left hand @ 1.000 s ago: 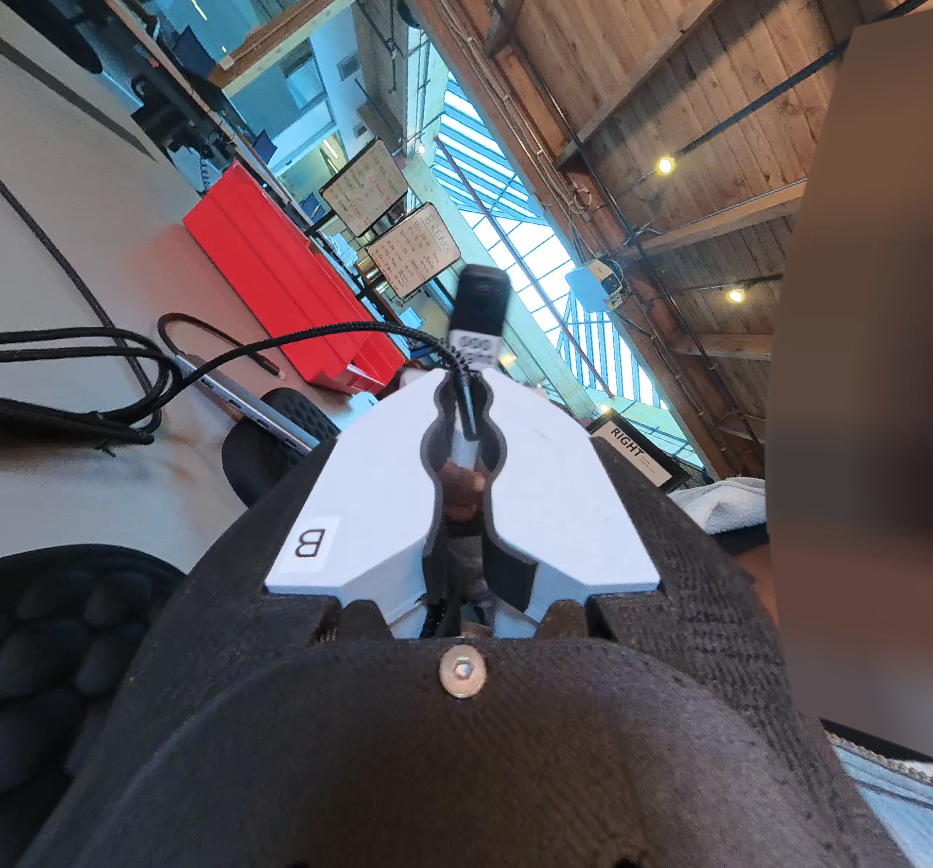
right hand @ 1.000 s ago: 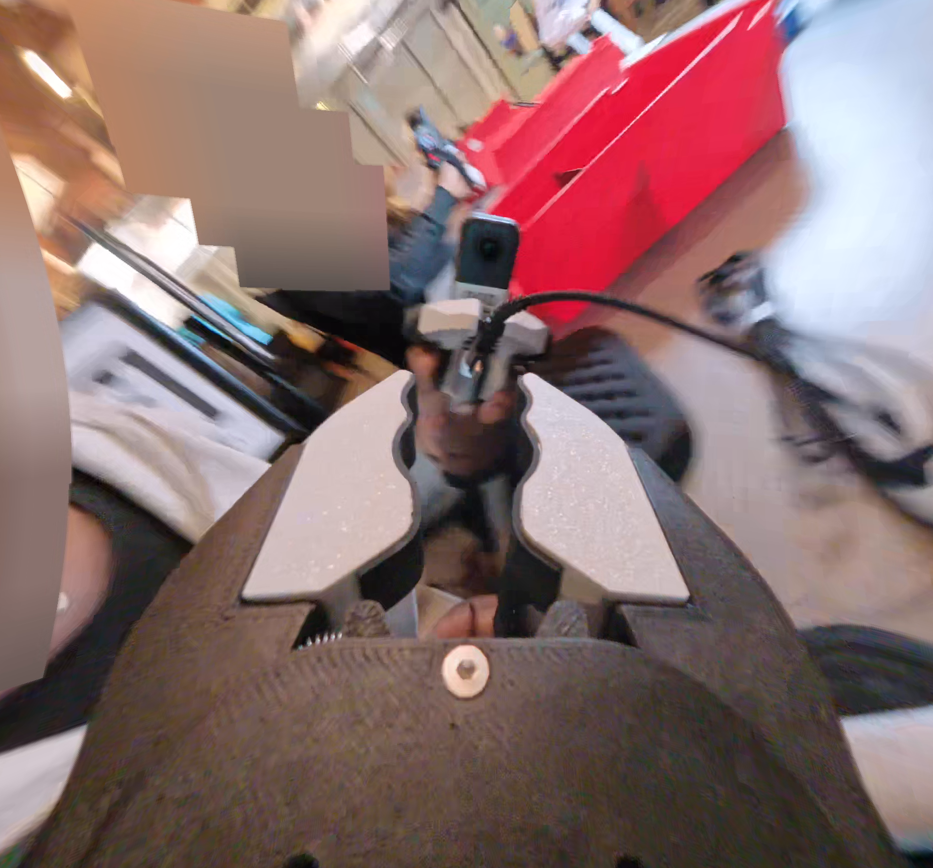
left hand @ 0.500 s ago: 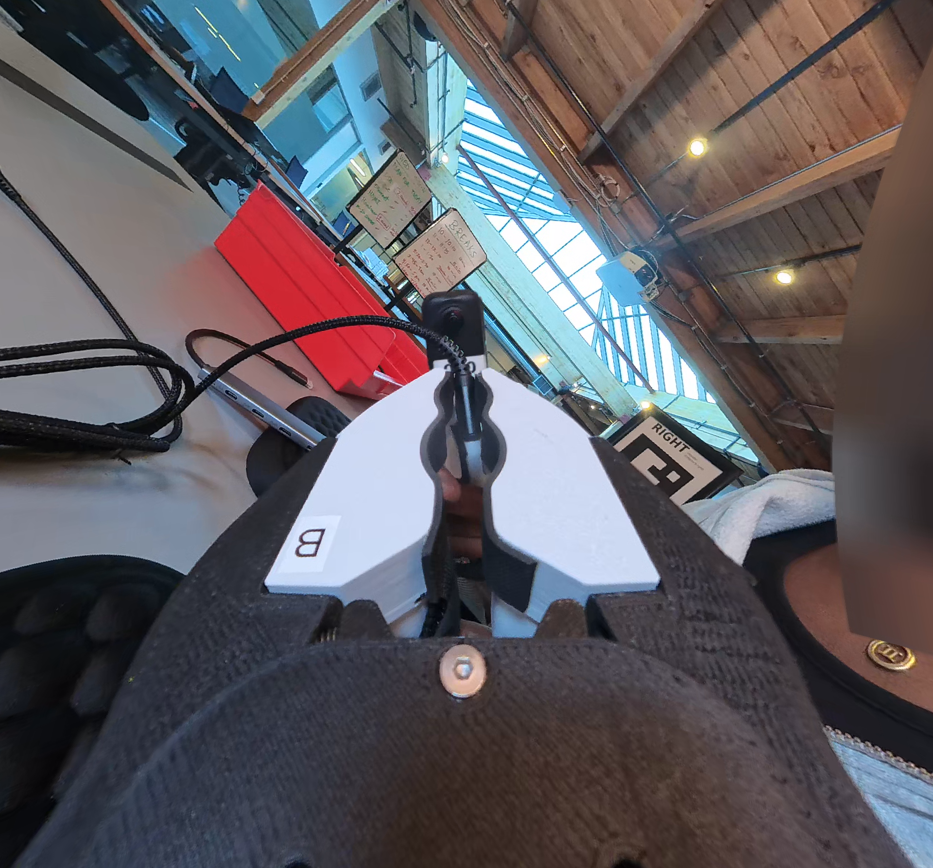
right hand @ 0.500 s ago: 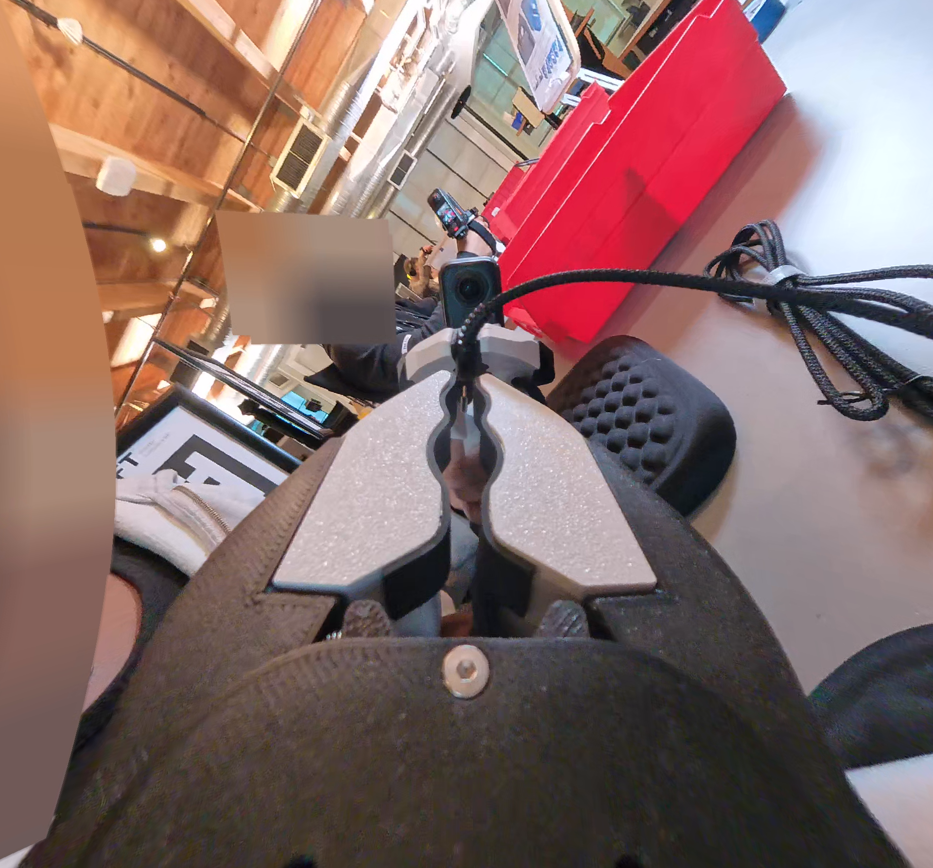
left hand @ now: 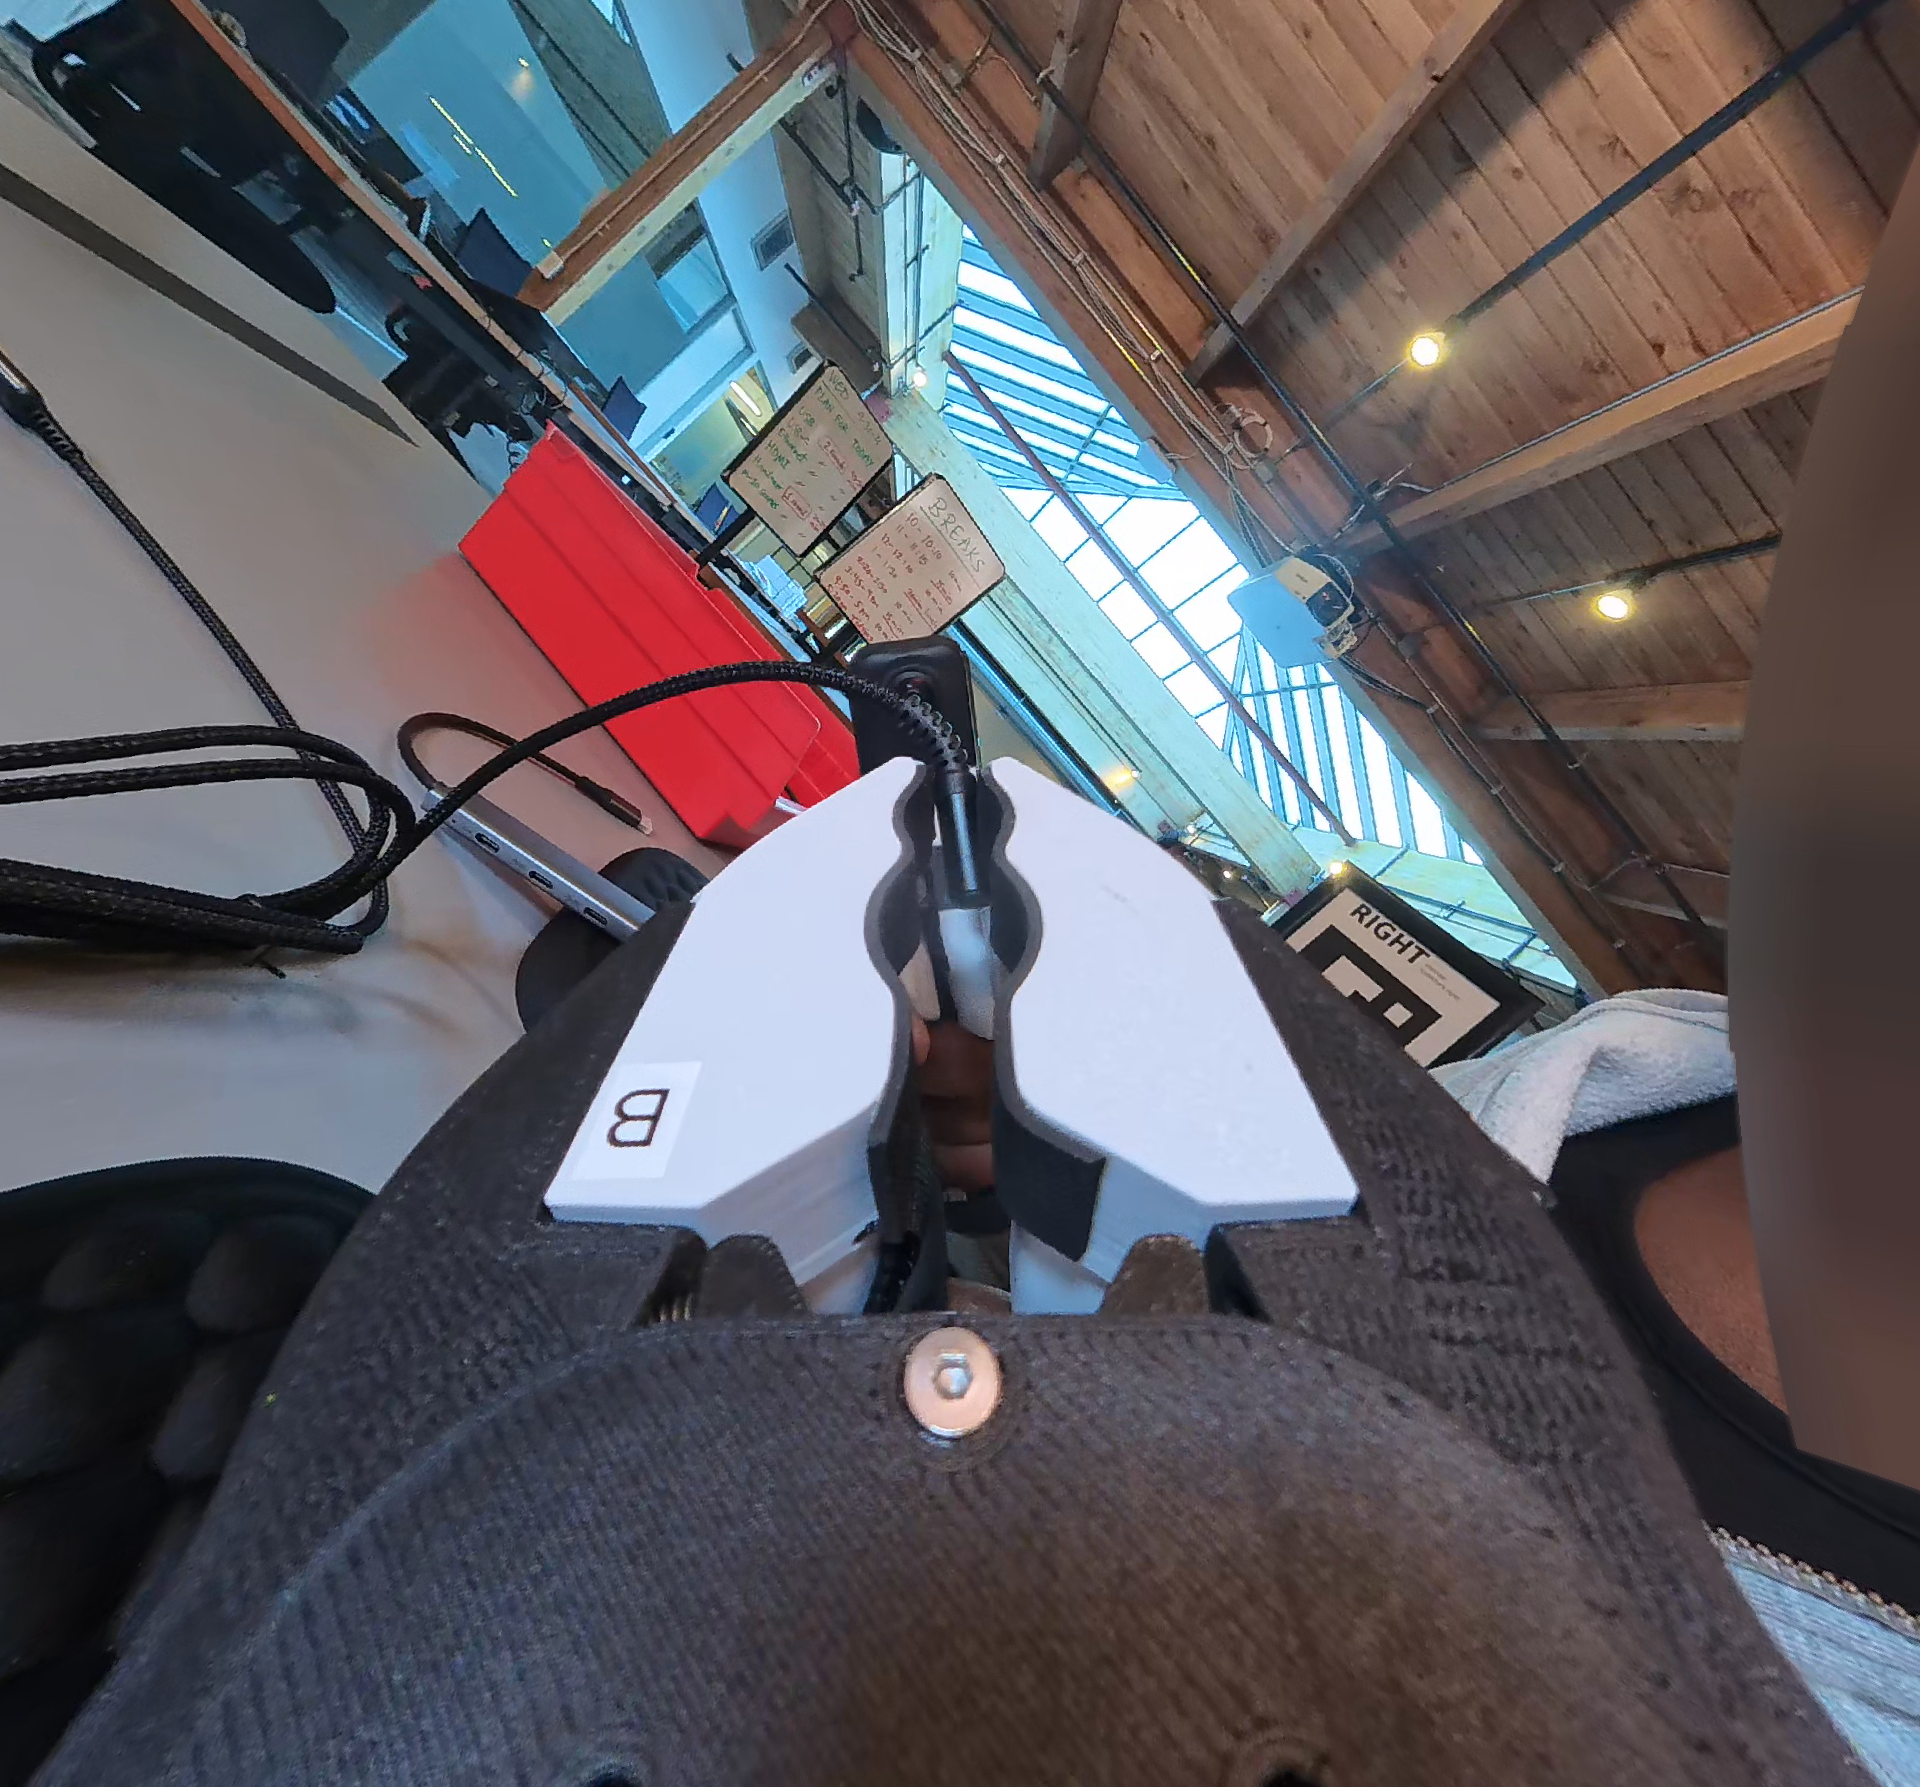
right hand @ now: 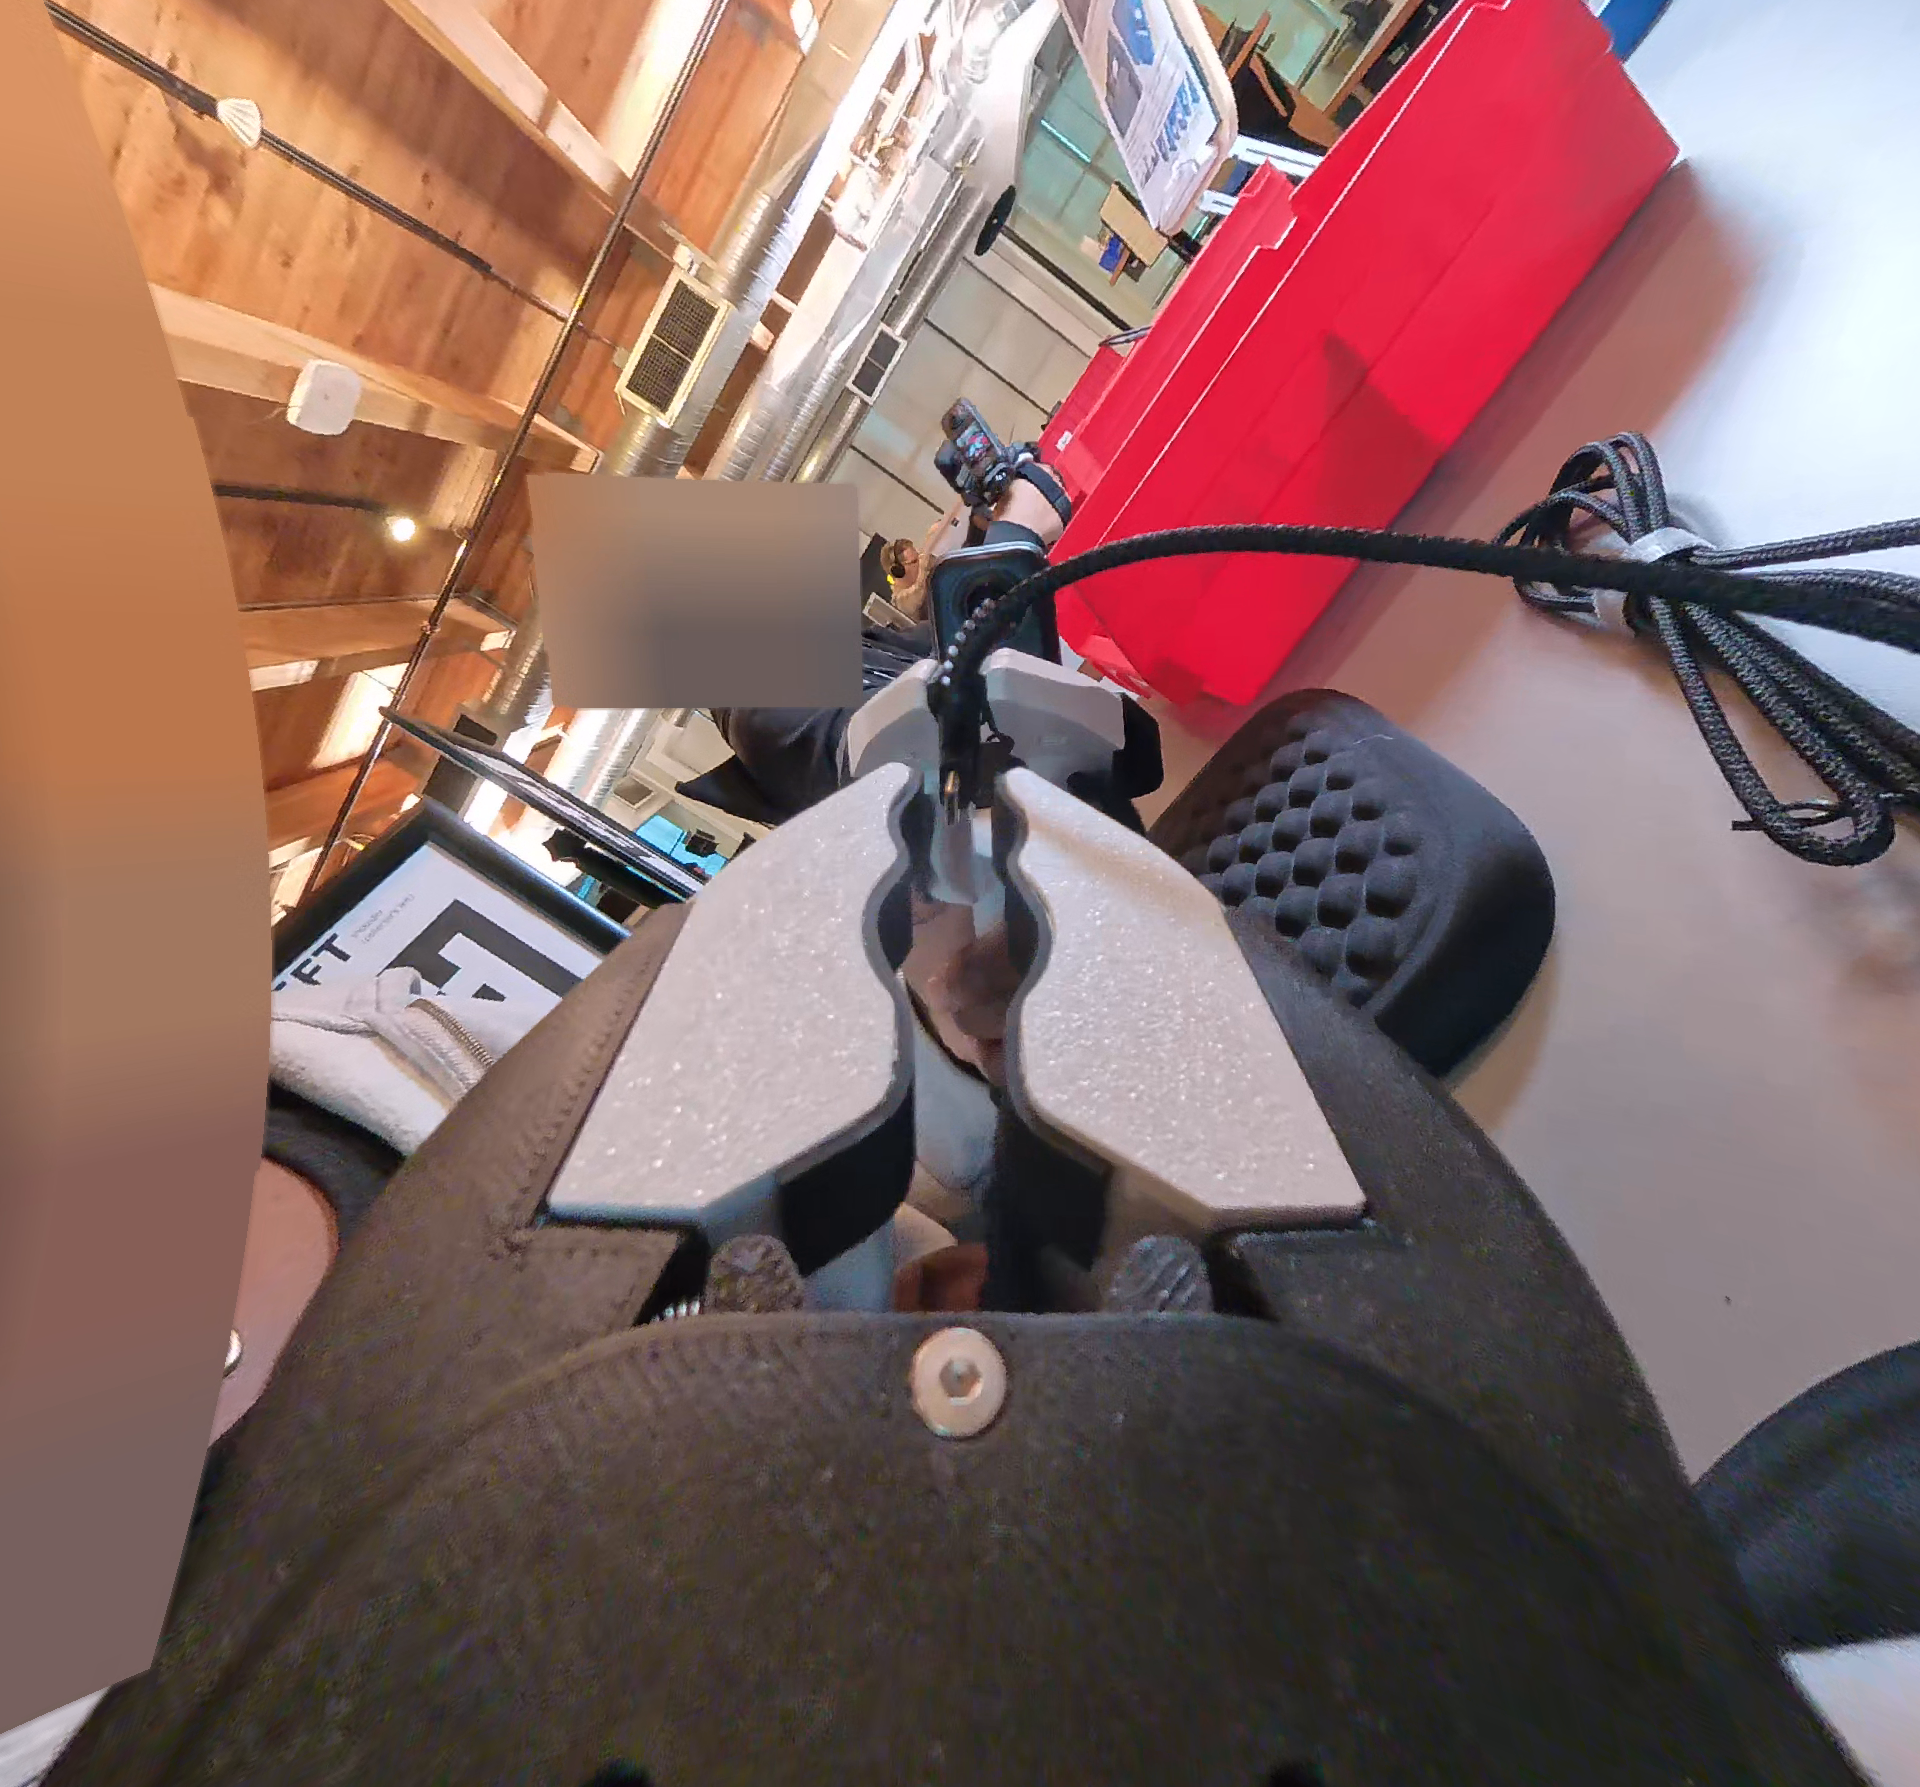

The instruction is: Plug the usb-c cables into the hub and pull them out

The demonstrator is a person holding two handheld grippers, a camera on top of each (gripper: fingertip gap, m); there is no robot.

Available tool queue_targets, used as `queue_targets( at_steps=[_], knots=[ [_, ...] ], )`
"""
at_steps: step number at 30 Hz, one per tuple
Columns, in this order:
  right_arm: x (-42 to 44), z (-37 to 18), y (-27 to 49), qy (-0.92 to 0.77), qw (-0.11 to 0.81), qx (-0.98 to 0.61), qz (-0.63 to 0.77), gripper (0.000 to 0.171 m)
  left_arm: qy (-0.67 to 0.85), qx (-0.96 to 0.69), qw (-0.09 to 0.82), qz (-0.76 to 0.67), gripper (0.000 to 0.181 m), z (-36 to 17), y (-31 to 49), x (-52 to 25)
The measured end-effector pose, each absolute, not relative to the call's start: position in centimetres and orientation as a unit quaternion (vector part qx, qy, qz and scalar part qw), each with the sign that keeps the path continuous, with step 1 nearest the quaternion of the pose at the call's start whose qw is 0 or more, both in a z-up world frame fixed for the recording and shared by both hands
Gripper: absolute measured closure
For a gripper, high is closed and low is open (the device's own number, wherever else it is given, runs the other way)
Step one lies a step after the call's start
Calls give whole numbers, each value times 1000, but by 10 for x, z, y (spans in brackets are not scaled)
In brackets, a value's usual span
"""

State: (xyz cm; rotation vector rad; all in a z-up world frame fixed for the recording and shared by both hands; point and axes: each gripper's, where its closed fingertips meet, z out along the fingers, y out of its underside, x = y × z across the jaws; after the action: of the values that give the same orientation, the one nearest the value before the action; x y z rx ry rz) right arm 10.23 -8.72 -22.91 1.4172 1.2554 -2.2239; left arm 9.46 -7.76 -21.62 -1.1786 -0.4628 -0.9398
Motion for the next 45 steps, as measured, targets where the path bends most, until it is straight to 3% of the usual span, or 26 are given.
queue_targets(
  at_steps=[3, 7, 10, 18, 26, 32, 35, 38, 41, 43, 45],
  knots=[
    [102, -230, -88, 434, 97, 482, -755, 169, -211, -530, 706, -419, 173, -217, -77, 94],
    [105, -231, -88, 458, 84, 474, -747, 169, -202, -540, 693, -434, 172, -217, -79, 97],
    [108, -228, -83, 478, 80, 466, -740, 169, -185, -579, 665, -435, 162, -226, -82, 103],
    [123, -240, -90, 600, 90, 435, -665, 170, -123, -641, 618, -438, 169, -236, -87, 124],
    [129, -236, -86, 632, 77, 414, -650, 169, -107, -635, 636, -425, 173, -233, -82, 131],
    [115, -244, 9, 550, 1, 556, -624, 135, -144, -576, 675, -438, 172, -224, -88, 113],
    [123, -282, 53, 528, 32, 647, -550, 130, -139, -557, 682, -452, 172, -221, -93, 111],
    [130, -307, 57, 529, 130, 673, -501, 125, -132, -553, 680, -462, 172, -221, -94, 113],
    [116, -313, 53, 524, 179, 674, -488, 133, -128, -554, 683, -458, 172, -222, -95, 114],
    [109, -325, 51, 550, 189, 683, -442, 117, -125, -558, 684, -453, 172, -223, -95, 115],
    [107, -335, 45, 591, 194, 672, -401, 134, -122, -562, 684, -449, 172, -223, -95, 116]
  ],
)
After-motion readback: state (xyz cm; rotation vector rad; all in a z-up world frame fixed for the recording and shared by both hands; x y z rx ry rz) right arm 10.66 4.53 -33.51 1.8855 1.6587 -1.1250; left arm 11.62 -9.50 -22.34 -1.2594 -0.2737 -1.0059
